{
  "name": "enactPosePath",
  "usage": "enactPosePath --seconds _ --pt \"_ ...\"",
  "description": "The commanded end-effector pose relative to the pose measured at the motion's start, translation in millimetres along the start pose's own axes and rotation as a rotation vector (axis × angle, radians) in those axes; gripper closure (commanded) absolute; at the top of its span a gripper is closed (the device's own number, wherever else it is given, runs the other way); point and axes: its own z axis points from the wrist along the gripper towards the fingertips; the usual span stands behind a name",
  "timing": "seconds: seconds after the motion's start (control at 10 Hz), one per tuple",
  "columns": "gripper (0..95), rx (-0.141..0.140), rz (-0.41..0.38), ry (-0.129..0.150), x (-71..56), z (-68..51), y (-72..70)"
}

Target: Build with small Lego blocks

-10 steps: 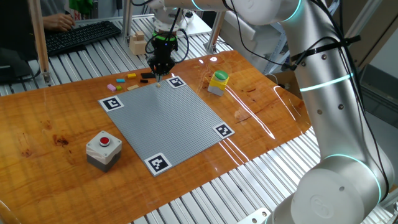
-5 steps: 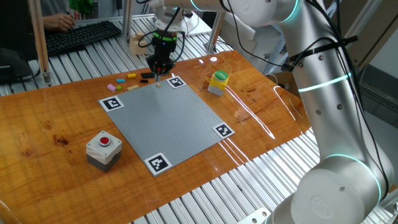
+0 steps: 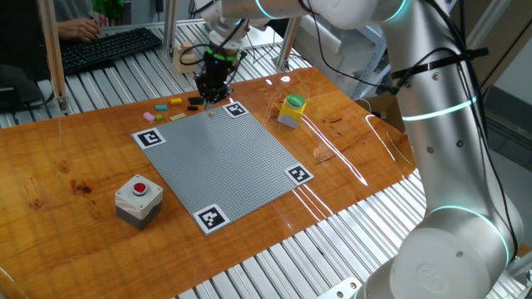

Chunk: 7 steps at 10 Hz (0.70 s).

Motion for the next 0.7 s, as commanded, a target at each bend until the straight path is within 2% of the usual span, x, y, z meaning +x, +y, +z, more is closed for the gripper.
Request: enactPosePath --seconds 0.1,0.5,0.7 --pt "76.0 -0.028 0.263 -0.007 9.2 -2.8 20.1" --pt "76.0 -0.040 0.390 -0.003 12.1 -8.0 36.2" --pt "76.0 -0.042 0.427 0.001 14.4 -8.8 44.3"
